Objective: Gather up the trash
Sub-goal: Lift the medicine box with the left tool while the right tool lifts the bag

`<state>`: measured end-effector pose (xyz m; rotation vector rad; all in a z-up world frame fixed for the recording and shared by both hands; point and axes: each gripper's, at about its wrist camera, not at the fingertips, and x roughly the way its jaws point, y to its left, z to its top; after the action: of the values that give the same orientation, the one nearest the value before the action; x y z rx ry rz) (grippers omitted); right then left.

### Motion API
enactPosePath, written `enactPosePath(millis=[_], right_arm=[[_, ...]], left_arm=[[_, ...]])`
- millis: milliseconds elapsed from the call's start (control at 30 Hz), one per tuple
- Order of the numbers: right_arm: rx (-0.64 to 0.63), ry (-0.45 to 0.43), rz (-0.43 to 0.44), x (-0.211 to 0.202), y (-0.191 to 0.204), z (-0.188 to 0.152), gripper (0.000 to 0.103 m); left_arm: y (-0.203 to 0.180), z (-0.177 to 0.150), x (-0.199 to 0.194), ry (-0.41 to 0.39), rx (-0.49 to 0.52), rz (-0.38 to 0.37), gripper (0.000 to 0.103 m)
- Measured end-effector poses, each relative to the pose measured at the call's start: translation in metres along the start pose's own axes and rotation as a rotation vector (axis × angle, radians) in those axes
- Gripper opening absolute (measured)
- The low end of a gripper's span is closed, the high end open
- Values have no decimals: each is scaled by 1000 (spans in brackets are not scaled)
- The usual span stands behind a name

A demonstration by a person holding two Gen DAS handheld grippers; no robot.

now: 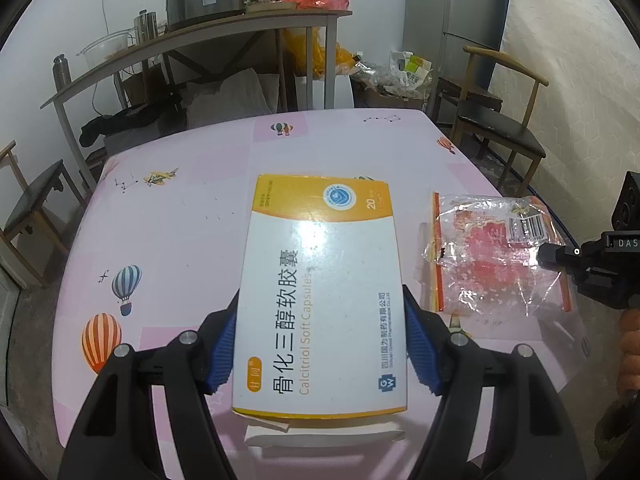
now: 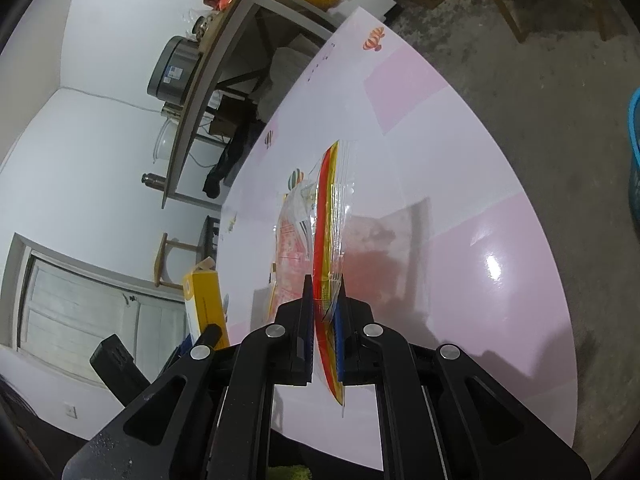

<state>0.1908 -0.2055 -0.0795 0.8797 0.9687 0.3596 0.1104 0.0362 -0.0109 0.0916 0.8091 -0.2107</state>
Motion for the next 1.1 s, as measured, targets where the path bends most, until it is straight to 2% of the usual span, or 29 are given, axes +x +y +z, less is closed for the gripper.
enactPosePath(millis=[367,533,700,1100], right_arm=[[1,-38,11,-18,-2,-1,7],[13,-64,15,-33,-7,0,7],[23,-126,8,-59,-12,-1,7],[97,-280,-5,-126,-48,-8,7]], left_arm=[[-7,5,-2,-5,-4,-24,69],[-15,15,-7,-26,-9,-65,69],[-31,29,-10,-43,4,-111,69],[-95,62,-13,-56,65,-227,69]])
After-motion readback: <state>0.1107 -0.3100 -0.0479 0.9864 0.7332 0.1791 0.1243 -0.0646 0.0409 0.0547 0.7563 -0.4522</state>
